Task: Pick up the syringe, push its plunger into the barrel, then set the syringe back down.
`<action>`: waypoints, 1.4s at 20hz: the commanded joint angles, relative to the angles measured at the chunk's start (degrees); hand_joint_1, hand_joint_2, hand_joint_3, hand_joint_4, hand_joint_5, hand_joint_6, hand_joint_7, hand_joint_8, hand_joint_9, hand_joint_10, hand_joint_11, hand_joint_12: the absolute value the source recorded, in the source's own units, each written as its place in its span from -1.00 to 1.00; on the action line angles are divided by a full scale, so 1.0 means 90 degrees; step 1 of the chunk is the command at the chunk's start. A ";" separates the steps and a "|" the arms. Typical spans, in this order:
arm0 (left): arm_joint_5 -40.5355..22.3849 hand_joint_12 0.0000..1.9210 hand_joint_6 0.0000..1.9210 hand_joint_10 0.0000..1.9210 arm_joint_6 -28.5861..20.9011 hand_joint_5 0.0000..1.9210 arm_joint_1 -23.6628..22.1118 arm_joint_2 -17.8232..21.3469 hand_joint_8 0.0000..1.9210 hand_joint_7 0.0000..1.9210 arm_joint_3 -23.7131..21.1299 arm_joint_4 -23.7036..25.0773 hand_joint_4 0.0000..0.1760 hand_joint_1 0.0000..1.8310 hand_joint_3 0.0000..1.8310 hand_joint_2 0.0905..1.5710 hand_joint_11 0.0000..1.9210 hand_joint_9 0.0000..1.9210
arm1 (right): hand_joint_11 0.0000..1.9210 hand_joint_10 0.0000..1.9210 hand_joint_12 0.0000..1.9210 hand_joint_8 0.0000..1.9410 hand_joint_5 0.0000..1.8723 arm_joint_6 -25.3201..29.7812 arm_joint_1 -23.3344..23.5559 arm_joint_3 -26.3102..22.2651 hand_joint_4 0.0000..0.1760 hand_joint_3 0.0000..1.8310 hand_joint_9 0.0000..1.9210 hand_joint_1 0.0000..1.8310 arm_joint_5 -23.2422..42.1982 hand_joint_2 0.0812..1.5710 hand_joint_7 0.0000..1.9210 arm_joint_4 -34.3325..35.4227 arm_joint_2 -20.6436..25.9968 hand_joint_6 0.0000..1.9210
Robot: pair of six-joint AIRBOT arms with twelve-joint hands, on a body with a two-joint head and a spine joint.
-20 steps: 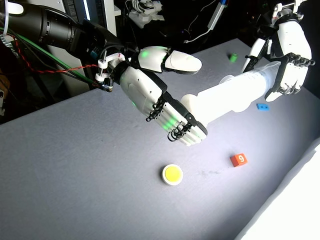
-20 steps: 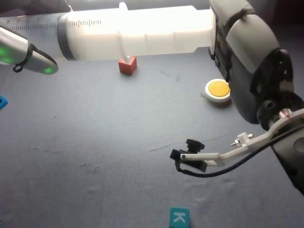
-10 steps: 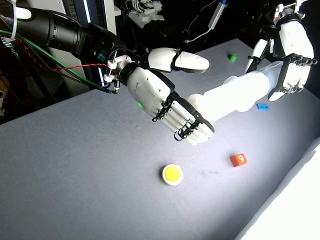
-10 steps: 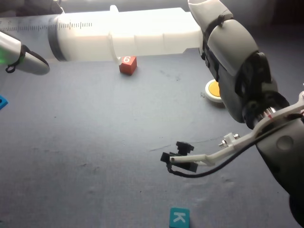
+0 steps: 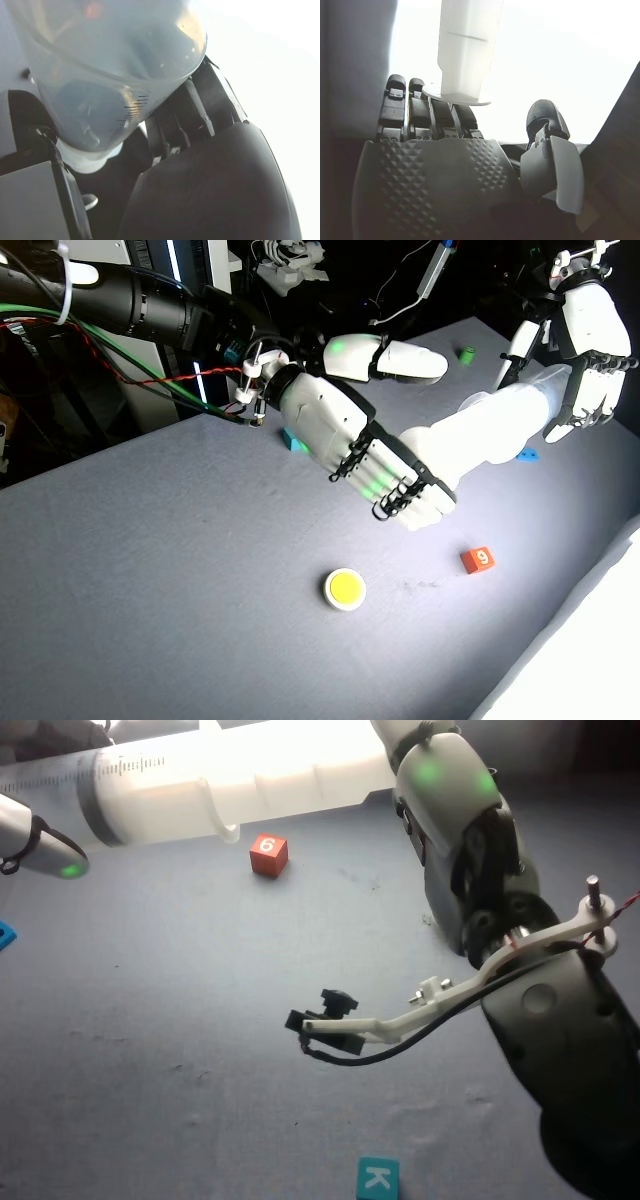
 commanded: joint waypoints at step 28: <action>-0.1059 0.20 0.05 -0.38 -0.0215 -0.02 -0.0173 -0.0188 0.00 0.09 -0.0127 -0.0346 -0.97 0.33 -1.00 0.38 -0.44 0.00 | -1.00 -1.00 -1.00 -1.00 -1.00 -0.0101 0.0091 0.1192 -1.00 -1.00 -1.00 -1.00 -0.1091 0.40 -1.00 -0.1738 -0.1701 -1.00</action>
